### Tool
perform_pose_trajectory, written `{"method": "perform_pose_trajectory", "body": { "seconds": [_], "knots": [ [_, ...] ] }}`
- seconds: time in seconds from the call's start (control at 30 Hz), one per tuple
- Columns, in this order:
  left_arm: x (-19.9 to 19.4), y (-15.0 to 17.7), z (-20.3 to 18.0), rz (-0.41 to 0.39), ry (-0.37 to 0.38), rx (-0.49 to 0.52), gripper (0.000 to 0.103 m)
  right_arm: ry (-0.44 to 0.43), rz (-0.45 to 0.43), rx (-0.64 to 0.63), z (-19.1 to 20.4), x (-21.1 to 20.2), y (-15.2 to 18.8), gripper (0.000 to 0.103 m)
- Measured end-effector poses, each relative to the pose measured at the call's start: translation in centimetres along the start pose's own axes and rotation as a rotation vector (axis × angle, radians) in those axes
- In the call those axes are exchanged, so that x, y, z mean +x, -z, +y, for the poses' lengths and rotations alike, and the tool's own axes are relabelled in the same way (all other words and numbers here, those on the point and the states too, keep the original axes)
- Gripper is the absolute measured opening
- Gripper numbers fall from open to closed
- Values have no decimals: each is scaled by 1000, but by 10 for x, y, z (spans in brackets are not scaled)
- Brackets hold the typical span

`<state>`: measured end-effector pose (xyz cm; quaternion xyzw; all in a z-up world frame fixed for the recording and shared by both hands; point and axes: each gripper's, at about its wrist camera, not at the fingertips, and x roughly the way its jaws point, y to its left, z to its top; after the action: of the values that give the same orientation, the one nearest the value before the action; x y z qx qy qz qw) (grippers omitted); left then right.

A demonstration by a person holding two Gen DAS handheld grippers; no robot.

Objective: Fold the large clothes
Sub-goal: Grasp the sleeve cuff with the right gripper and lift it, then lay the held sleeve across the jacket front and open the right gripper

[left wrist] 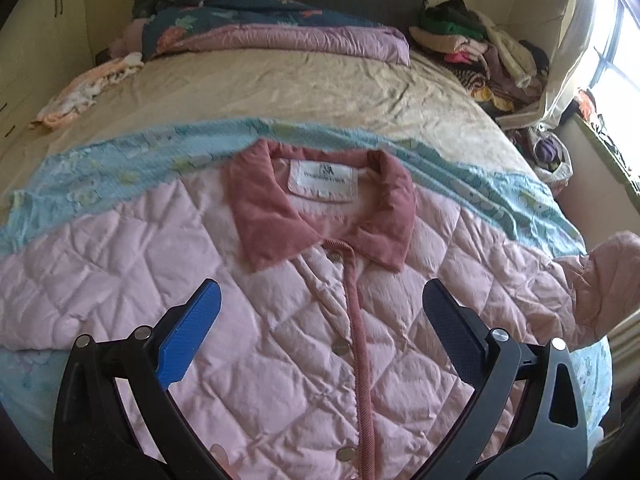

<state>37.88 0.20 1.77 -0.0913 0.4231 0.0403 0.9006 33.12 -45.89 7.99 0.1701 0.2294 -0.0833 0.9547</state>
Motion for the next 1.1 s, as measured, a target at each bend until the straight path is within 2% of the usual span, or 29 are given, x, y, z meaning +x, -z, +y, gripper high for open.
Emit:
{"method": "perform_pose_trajectory", "body": {
  "seconds": [0.2,0.47,0.83,1.1],
  "knots": [
    [-23,-8,15,-39,2,-19,95,-97,-30,-97,63,-20,-14,16],
    [-43,-10,37,-67,19,-47,95,-190,-27,-171,125,-36,-9,15],
    [-47,-5,78,-64,32,-110,95,-312,-16,-276,208,-42,12,15],
    [-46,1,115,-49,32,-157,95,-399,16,-397,274,-40,50,15]
  ]
}}
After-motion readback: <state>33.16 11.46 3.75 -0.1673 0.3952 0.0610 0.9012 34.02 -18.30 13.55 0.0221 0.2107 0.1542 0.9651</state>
